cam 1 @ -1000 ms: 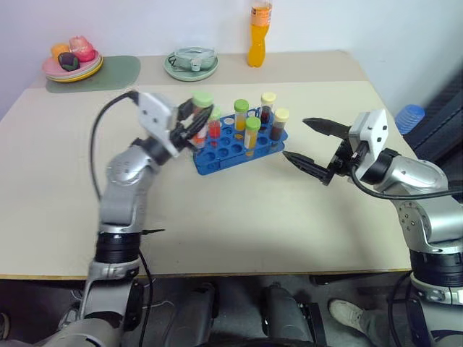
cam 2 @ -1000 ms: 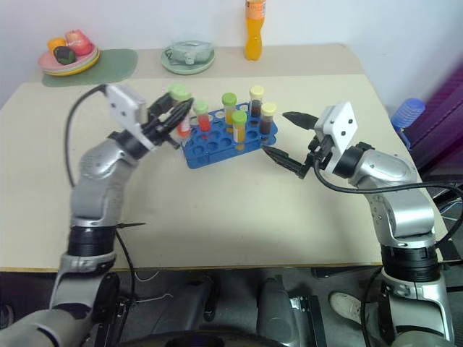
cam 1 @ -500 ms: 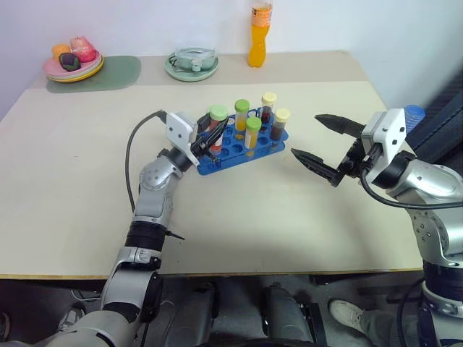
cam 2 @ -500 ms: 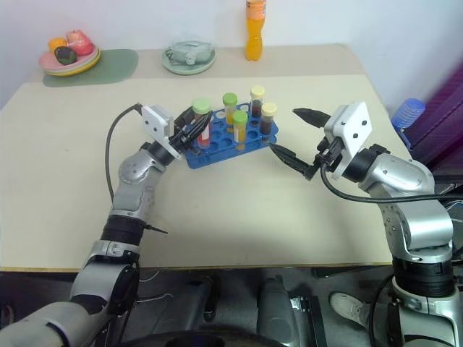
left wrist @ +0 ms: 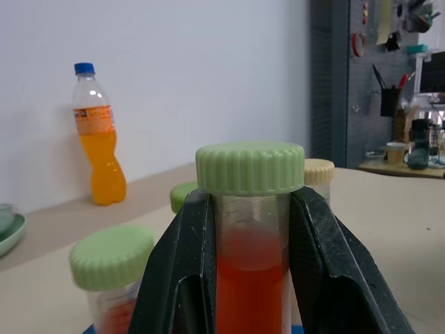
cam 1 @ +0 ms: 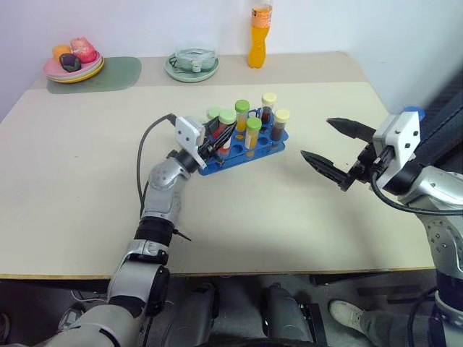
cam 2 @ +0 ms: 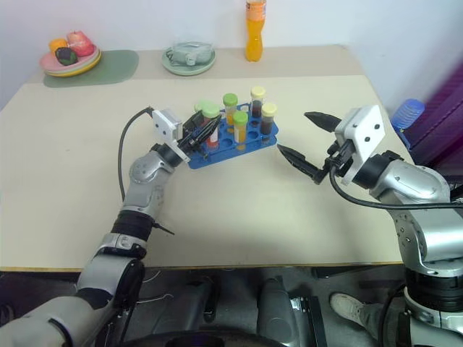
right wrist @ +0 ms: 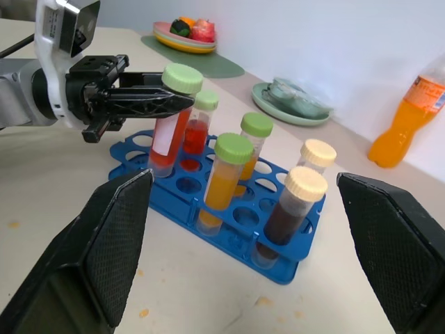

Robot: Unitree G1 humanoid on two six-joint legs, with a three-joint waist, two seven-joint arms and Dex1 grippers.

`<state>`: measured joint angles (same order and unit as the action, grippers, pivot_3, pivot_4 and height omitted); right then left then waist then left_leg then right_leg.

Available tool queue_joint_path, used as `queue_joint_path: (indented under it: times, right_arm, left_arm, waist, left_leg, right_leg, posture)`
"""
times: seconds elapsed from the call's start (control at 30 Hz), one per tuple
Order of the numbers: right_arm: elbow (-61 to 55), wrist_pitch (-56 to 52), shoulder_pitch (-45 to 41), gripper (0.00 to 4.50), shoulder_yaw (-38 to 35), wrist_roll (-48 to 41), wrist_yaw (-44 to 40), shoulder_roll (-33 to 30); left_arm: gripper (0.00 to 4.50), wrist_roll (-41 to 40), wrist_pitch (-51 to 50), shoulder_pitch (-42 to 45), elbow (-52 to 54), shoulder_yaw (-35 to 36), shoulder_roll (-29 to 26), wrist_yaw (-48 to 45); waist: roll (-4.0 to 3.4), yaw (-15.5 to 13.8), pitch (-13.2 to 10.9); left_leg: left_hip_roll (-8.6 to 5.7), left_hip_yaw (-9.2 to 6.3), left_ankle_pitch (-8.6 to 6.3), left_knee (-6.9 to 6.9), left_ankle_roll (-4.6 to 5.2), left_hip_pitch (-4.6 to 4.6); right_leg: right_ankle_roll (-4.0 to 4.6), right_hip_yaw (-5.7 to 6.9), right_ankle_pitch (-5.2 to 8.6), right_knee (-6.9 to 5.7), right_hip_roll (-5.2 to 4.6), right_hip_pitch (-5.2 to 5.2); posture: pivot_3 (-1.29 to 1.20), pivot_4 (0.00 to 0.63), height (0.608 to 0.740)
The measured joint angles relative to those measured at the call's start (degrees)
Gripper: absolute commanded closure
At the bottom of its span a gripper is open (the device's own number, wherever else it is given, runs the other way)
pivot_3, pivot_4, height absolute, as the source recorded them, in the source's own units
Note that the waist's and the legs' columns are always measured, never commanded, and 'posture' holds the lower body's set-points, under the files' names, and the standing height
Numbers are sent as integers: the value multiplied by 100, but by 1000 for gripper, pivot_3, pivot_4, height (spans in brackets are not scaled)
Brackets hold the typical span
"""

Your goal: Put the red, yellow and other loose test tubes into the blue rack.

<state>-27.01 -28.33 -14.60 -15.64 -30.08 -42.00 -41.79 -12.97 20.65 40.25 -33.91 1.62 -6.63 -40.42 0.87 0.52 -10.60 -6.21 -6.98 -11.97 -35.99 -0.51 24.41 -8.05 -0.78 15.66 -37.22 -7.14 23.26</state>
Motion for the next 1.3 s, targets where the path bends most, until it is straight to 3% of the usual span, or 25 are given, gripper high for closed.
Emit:
queue_joint_path:
  times: [0.3, 0.53, 0.57, 0.83, 1.3]
  right_arm:
    - [-213, -70, 118, 128, -108, -71, 67, -104]
    - [-275, -122, 269, 128, -161, -127, 125, -105]
    - [-304, -122, 294, 128, -167, -143, 130, -105]
    - [-248, -71, 327, 128, -123, -172, 112, -61]
    - [1028, 814, 492, 128, 309, 91, -541, 141]
  left_arm:
    - [3719, -19, 1, 105, -417, 21, 58, -41]
    - [337, -392, -455, -54, -48, 81, 53, -506]
    - [39, -380, -535, -86, 44, 81, 51, -430]
    - [39, -101, -977, -686, 1187, -25, -500, -96]
    - [39, -901, -1859, -2636, 3191, 701, -1579, -269]
  waist:
    - [1, -21, 0]
    - [0, -1, 0]
    - [0, 17, 0]
    - [0, 20, 0]
    - [-4, 29, 2]
  left_leg:
    - [-2, 0, -1, -3, 2, 2]
    - [-1, 0, -2, -3, 3, 2]
    - [0, 0, -2, -2, 3, 0]
    - [2, 2, -2, -2, 3, -1]
    - [4, 6, -3, 7, 3, -3]
  right_leg:
    - [-1, 0, 0, 2, -1, -1]
    - [-2, -1, -1, 1, 0, 0]
    - [-2, -1, -1, 0, 0, 0]
    - [-2, -5, -1, -1, 1, 1]
    - [-1, -14, 0, 1, 1, 7]
  posture:
    - [0, 150, 740]
    - [0, 150, 740]
    - [0, 150, 740]
    - [0, 150, 740]
    - [0, 150, 740]
